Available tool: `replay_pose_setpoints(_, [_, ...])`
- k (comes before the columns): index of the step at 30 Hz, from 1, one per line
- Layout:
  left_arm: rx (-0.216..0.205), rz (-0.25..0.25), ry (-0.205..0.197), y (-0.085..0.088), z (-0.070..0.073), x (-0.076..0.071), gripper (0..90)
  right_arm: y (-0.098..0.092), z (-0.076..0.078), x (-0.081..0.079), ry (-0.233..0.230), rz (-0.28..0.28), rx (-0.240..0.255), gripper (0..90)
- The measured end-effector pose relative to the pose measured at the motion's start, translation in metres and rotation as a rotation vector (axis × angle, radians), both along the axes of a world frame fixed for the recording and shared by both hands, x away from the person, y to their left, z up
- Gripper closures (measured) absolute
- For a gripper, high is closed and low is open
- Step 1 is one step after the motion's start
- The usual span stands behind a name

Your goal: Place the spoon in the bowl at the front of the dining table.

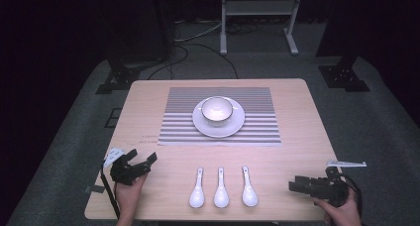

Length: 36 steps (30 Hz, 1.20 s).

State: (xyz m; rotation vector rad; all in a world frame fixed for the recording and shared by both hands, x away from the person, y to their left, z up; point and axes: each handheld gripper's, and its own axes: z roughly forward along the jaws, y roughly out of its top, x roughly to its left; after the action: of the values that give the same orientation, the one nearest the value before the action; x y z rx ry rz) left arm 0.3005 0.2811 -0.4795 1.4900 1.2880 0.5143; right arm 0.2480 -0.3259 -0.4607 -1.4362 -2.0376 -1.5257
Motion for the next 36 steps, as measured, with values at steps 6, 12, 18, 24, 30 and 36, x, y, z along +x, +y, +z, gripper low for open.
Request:
replay_pose_setpoints(6, [0.000, 0.001, -0.001, 0.000, 0.000, 0.000, 5.3, 0.003, -0.001, 0.002, 0.004, 0.010, -0.008, 26.2])
replay_pose_setpoints(12, [0.000, 0.000, 0.001, 0.000, 0.000, 0.000, 5.4, 0.005, 0.001, 0.003, 0.006, 0.014, -0.009, 26.2])
replay_pose_setpoints(18, [0.000, 0.001, 0.001, 0.000, 0.000, 0.000, 5.3, 0.009, 0.003, 0.006, 0.003, 0.022, -0.012, 26.2])
replay_pose_setpoints(24, [-0.004, 0.004, -0.003, 0.000, 0.000, 0.000, 5.4, 0.014, 0.006, 0.009, 0.006, 0.037, -0.026, 26.2])
replay_pose_setpoints(30, [-0.006, 0.003, -0.003, 0.000, 0.000, 0.000, 5.3, 0.020, 0.006, 0.013, 0.011, 0.048, -0.027, 26.2])
replay_pose_setpoints(36, [-0.004, 0.003, -0.006, 0.000, 0.000, -0.001, 5.3, 0.028, 0.008, 0.017, 0.011, 0.069, -0.035, 26.2])
